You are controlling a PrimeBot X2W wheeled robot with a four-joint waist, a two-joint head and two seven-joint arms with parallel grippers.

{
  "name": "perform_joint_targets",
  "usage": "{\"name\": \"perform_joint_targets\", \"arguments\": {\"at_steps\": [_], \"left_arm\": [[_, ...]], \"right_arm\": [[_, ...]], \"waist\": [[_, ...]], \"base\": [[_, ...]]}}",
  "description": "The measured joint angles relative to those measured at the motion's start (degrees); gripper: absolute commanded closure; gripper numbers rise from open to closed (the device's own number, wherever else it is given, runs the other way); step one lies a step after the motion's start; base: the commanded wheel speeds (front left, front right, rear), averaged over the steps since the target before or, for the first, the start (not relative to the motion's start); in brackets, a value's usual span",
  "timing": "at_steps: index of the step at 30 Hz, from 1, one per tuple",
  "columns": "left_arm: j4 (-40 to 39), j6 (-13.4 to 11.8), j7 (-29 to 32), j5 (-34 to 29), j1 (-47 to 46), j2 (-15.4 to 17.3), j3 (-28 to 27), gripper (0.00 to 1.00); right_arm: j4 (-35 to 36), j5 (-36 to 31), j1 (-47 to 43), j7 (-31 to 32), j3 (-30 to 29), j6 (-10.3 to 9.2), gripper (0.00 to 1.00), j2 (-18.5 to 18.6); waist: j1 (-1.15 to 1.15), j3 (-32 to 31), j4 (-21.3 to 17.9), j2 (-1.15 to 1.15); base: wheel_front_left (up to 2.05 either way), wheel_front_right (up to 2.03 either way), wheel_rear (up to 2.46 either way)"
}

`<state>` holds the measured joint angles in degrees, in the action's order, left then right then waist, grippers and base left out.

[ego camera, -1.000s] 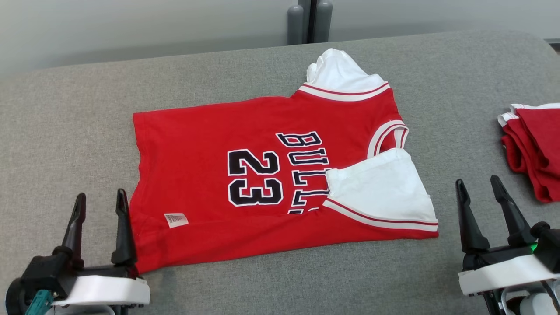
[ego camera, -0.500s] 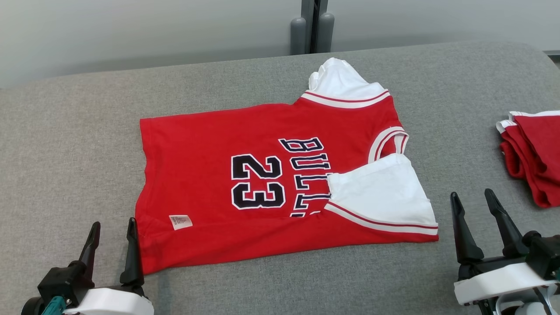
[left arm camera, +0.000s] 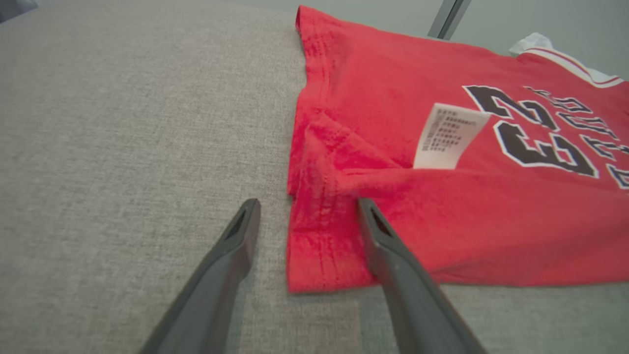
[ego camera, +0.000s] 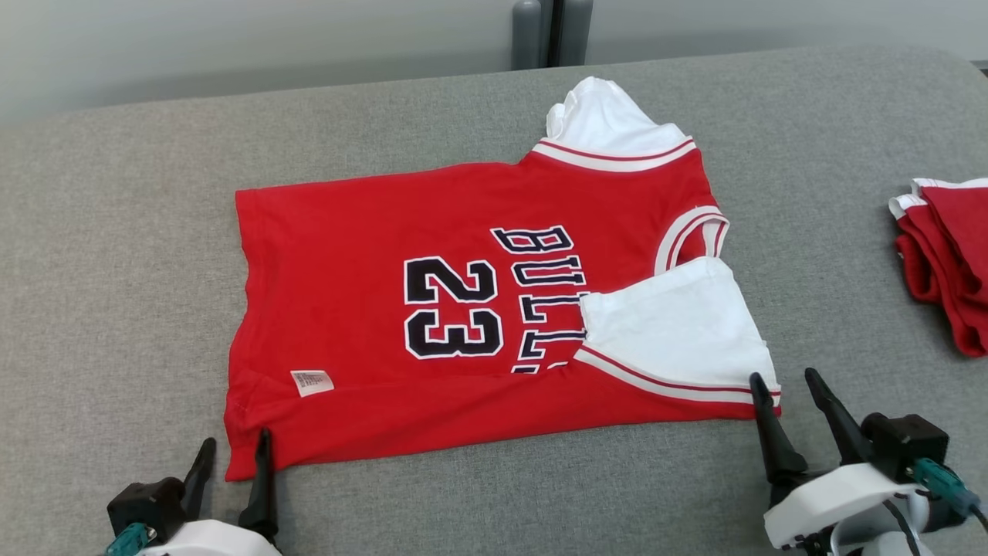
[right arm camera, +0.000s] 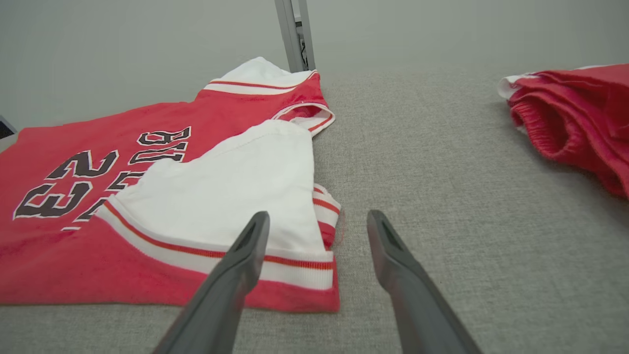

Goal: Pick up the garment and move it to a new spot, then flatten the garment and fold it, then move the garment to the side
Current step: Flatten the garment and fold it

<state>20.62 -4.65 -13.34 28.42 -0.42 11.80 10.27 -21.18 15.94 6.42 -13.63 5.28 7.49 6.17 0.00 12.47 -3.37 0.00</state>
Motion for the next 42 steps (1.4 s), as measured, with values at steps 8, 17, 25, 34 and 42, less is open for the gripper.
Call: {"name": "perform_joint_targets", "arguments": {"at_steps": [8,17,25,34,42], "left_arm": [[6.1,2.1,0.5,1.5,-3.7,-0.5,0.3,0.0],[8.0,3.0,1.0,2.3,-4.9,-1.3,1.4,1.0],[4.1,1.9,2.8,2.1,-3.7,-0.3,2.0,1.0],[-5.0,-1.9,7.5,2.7,4.7,1.6,1.4,1.0],[-10.4,-3.6,10.9,3.5,10.6,2.8,1.3,1.0]], "right_arm": [[-9.3,2.0,4.6,-0.7,2.8,0.0,0.0,-0.7],[-14.9,6.3,7.1,-1.1,5.3,0.02,1.0,-0.8],[-11.6,8.4,5.0,-1.3,6.3,0.01,1.0,0.6],[-4.5,9.1,-4.2,0.4,4.8,0.01,1.0,1.1],[1.9,8.0,-13.2,3.8,0.0,0.01,1.0,-1.5]], "waist": [[0.0,1.3,-0.2,0.0],[0.0,0.8,0.4,0.0],[0.0,0.1,0.9,0.0],[0.0,-3.4,1.1,0.0],[0.0,-6.6,1.7,0.0]], "base": [[0.0,0.0,0.0],[0.0,0.0,0.0],[0.0,0.0,0.0],[0.0,0.0,0.0],[0.0,0.0,0.0]]}}
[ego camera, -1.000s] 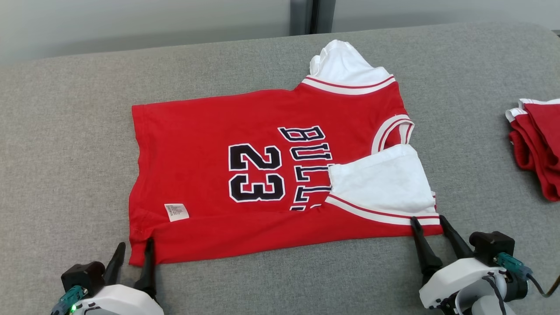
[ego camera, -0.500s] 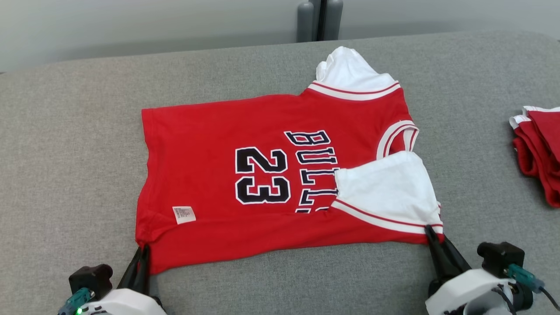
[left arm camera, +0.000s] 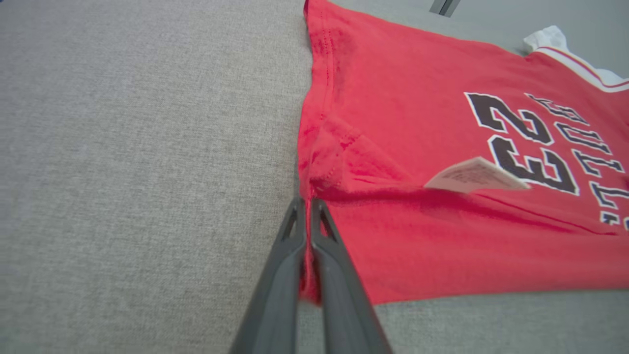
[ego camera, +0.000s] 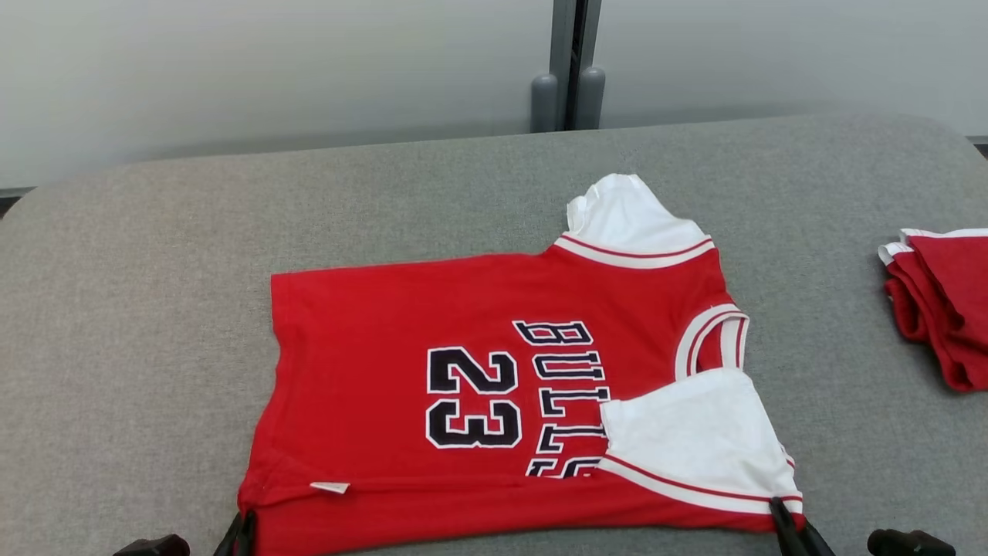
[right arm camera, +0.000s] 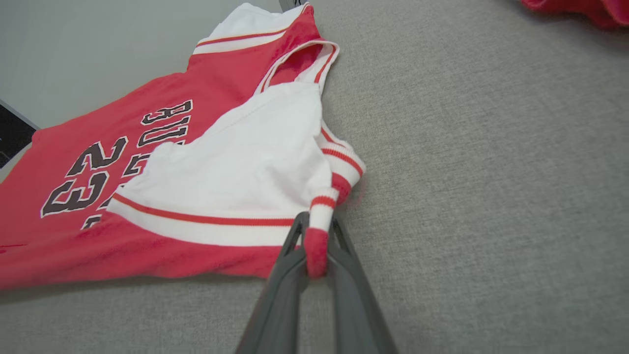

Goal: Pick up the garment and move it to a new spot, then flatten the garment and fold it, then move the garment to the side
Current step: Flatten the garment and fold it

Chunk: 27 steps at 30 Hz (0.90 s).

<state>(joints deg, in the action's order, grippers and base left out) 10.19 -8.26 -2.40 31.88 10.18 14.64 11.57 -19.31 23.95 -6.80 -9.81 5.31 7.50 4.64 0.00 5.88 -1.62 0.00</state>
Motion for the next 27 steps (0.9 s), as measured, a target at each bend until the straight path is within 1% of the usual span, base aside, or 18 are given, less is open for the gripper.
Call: {"name": "perform_joint_targets", "arguments": {"at_steps": [1,2,3,4,5,9,15,18,22,27], "left_arm": [[0.0,0.0,0.0,0.0,0.0,0.0,0.0,1.0],[-0.4,-0.2,0.8,0.1,0.1,0.3,0.1,0.75],[-0.6,-0.4,1.1,0.2,0.1,0.4,0.2,0.0],[-0.7,-0.4,1.8,0.2,0.1,0.4,0.4,0.0],[-0.7,-0.4,1.8,0.2,0.1,0.4,0.4,0.0],[-2.1,-1.4,0.4,-0.1,0.1,0.3,0.3,0.0],[-4.5,-2.7,-5.2,-2.1,-2.3,-0.3,-0.7,0.0],[-5.9,-3.4,-7.3,-3.3,-4.0,-0.5,-1.0,0.0],[-7.6,-4.5,-7.7,-4.7,-6.4,-0.5,-0.9,0.0],[-8.2,-5.4,-6.5,-5.7,-8.2,0.0,-0.2,0.0]], "right_arm": [[0.0,0.0,0.0,0.0,0.0,0.0,1.0,0.0],[1.0,-0.3,-0.8,1.4,-0.7,0.0,1.0,-0.6],[1.5,-0.4,-1.1,1.8,-0.8,0.0,0.77,-0.7],[2.1,-0.7,-1.4,2.3,-0.9,0.0,0.55,-0.8],[2.1,-0.7,-1.4,2.3,-0.9,0.0,0.0,-0.8],[5.2,-3.1,-1.4,2.5,-1.2,-0.01,0.0,-1.1],[12.5,-6.4,1.3,2.3,-2.9,-0.01,0.0,-0.6],[15.9,-7.4,3.3,3.6,-3.2,-0.01,0.0,-0.1],[19.4,-8.1,5.7,5.3,-3.6,-0.01,0.0,0.1],[21.0,-8.9,6.6,6.5,-4.0,-0.01,0.0,0.1]], "waist": [[0.0,0.0,0.0,0.0],[0.0,-0.5,0.0,0.0],[0.0,-0.6,-0.1,0.0],[0.0,-0.8,-0.1,0.0],[0.0,-0.8,-0.1,0.0],[0.0,-1.0,-0.6,0.0],[0.0,-0.8,-1.2,0.0],[0.0,-0.5,-1.4,0.0],[0.0,0.2,-1.4,0.0],[0.0,1.5,-1.0,0.0]], "base": [[0.0,0.0,0.0],[0.0,0.0,0.0],[0.0,0.0,0.0],[0.0,0.0,0.0],[0.0,0.0,0.0],[0.0,0.0,0.0],[0.0,0.0,0.0],[0.0,0.0,0.0],[0.0,0.0,0.0],[0.0,0.0,0.0]]}}
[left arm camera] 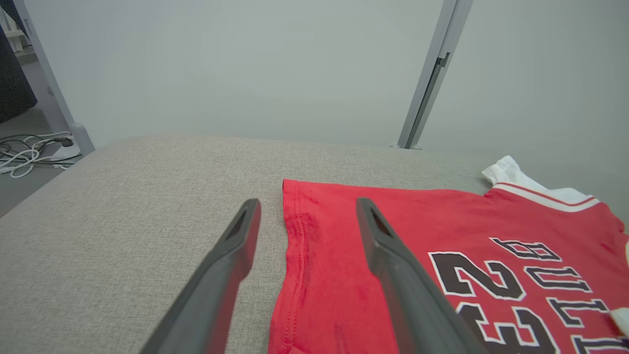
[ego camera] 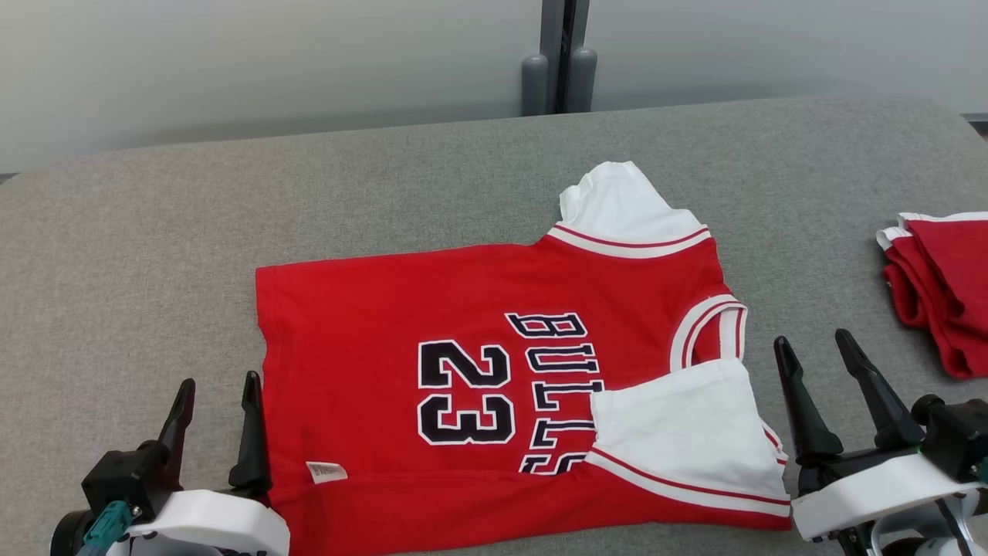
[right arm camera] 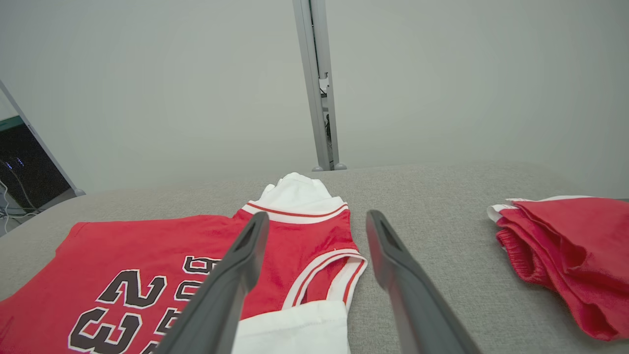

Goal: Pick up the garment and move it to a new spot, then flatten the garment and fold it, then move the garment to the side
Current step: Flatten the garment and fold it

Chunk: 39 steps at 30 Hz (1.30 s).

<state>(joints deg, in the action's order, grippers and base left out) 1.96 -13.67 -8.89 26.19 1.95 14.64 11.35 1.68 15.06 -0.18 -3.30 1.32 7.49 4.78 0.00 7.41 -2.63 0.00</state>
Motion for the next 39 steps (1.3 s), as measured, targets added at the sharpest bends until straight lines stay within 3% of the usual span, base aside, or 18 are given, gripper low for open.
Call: {"name": "perform_joint_targets", "arguments": {"at_steps": [6,12,23,33,35,36,37,38,39], "left_arm": [[0.6,0.0,1.0,0.0,-2.5,0.1,0.7,0.0],[4.0,2.0,5.9,0.3,-13.0,1.5,0.9,0.0],[21.3,9.0,18.5,8.3,-30.6,5.2,-1.6,0.0],[30.7,12.1,24.9,11.3,-35.6,6.6,-1.4,0.0],[31.3,12.7,25.1,11.8,-36.0,6.7,-1.4,0.06],[31.5,13.0,25.0,11.7,-36.3,6.7,-1.2,0.25],[31.6,13.2,24.9,11.7,-36.6,6.8,-1.0,0.76],[32.0,13.7,24.7,11.6,-37.0,7.0,-0.8,1.0],[32.2,13.7,24.5,11.6,-37.1,7.0,-0.7,1.0]], "right_arm": [[1.2,-0.1,0.9,0.3,-0.8,0.0,0.0,0.2],[2.4,-0.1,3.2,0.4,-0.7,0.0,0.0,0.3],[0.7,1.1,7.9,-1.0,3.1,0.0,0.0,0.6],[-2.1,2.0,9.1,-2.4,3.5,0.0,0.0,0.6],[-2.3,2.1,9.2,-2.5,3.4,0.0,0.0,0.6],[-2.4,2.1,9.4,-2.5,3.2,0.0,0.0,0.6],[-2.5,2.1,9.6,-2.5,3.1,0.0,0.0,0.6],[-2.7,2.2,10.0,-2.5,2.7,0.0,0.0,0.8],[-3.0,2.3,10.2,-2.5,2.4,0.0,0.0,0.8]], "waist": [[0.0,2.4,0.3,0.0],[0.0,6.3,0.6,0.0],[0.0,12.9,-2.8,0.0],[0.0,14.8,-5.3,0.0],[0.0,14.9,-5.5,0.0],[0.0,14.9,-5.5,0.0],[0.0,14.9,-5.6,0.0],[0.0,15.1,-5.6,0.0],[0.0,15.2,-5.6,0.0]], "base": [[0.0,0.0,0.0],[0.0,0.0,0.0],[0.0,0.0,0.0],[0.0,0.0,0.0],[0.0,0.0,0.0],[0.0,0.0,0.0],[0.0,0.0,0.0],[0.0,0.0,0.0],[0.0,0.0,0.0]]}}
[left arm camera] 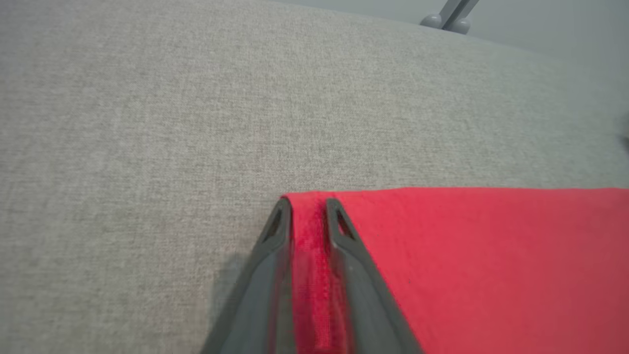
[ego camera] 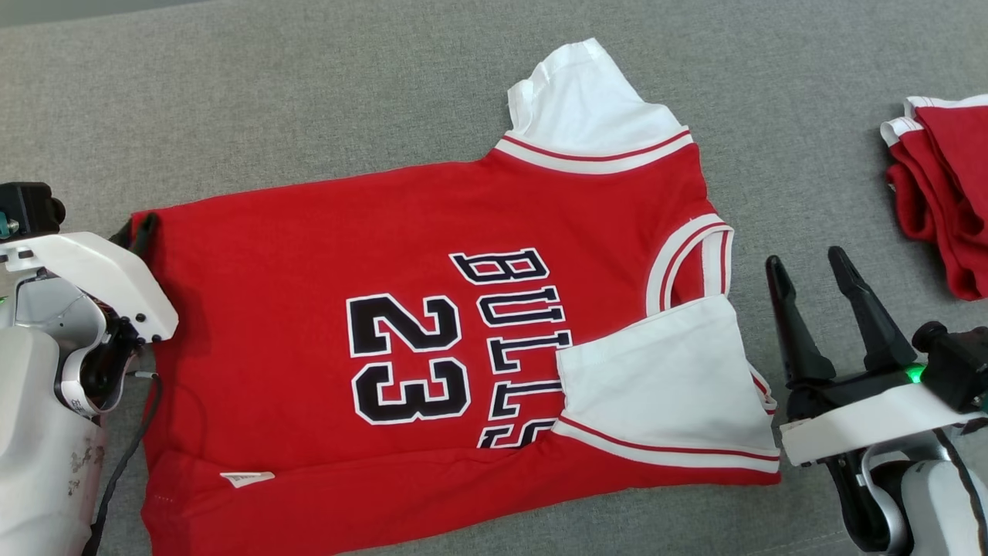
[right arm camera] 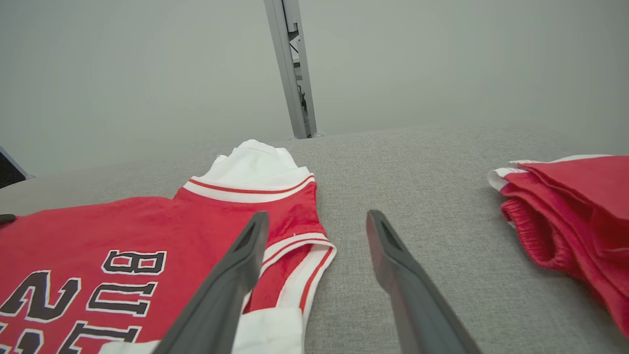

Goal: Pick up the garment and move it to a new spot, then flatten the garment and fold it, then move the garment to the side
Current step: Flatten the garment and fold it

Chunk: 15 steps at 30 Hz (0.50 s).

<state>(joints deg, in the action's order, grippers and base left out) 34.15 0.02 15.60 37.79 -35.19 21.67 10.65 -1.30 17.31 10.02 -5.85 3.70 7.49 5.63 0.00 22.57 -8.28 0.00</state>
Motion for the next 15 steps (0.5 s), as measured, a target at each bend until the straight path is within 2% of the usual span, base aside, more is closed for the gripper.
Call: {"name": "perform_joint_targets", "arguments": {"at_steps": [6,15], "left_arm": [[0.3,0.4,-0.4,-0.5,-0.9,0.1,0.8,1.0],[-1.2,0.4,-2.1,-1.8,-3.4,-0.7,2.3,1.0]], "right_arm": [[-2.3,1.5,2.8,-0.2,-2.3,0.0,0.0,1.5],[-8.8,6.3,12.7,-0.7,-2.7,0.0,0.0,5.9]], "waist": [[0.0,0.5,0.0,0.0],[0.0,2.3,1.8,0.0]], "base": [[0.0,0.0,0.0],[0.0,0.0,0.0]]}}
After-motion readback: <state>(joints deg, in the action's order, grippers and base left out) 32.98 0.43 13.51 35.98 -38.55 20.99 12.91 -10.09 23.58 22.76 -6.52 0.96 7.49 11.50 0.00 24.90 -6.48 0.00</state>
